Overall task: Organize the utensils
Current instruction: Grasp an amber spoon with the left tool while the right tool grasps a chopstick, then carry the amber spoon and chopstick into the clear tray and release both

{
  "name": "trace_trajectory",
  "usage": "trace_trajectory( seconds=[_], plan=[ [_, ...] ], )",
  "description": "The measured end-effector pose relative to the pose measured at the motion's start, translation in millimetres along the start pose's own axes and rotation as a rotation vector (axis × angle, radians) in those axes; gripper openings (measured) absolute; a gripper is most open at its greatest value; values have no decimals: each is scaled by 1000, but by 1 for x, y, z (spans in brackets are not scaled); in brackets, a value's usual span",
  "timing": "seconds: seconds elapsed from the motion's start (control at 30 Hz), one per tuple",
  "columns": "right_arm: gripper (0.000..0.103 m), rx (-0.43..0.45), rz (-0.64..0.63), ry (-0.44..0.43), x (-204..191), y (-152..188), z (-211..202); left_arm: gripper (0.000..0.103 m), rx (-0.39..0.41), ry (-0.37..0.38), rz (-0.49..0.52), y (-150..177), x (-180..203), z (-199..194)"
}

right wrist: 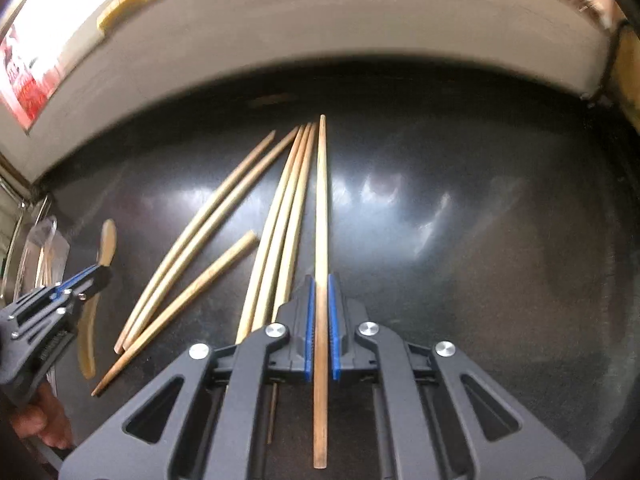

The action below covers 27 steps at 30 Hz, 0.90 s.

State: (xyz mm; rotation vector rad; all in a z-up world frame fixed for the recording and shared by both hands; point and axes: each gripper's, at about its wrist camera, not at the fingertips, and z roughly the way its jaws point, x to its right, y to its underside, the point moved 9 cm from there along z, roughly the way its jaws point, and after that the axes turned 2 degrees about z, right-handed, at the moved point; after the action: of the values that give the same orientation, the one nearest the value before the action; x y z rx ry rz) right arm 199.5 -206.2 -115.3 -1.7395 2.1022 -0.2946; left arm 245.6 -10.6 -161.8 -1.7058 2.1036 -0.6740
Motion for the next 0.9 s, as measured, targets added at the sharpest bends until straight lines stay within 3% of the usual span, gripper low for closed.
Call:
trace_trajectory(
  seconds=[0.2,0.33,0.5,0.9],
  plan=[
    [7,10,20,-79,-10,4,-37,9,22,16,-28,-4,-10,-42],
    [7,21,-21,-159,-43,10,-66,8,48,13,-68,6,-28,-75],
    [7,17,-113,-244,-112,23,-88,8,82,-22,-114,22,-67,-114],
    [7,-3,-355,-399,-276,46,-113,7,111,-204,-231,49,-190,-177]
  ],
)
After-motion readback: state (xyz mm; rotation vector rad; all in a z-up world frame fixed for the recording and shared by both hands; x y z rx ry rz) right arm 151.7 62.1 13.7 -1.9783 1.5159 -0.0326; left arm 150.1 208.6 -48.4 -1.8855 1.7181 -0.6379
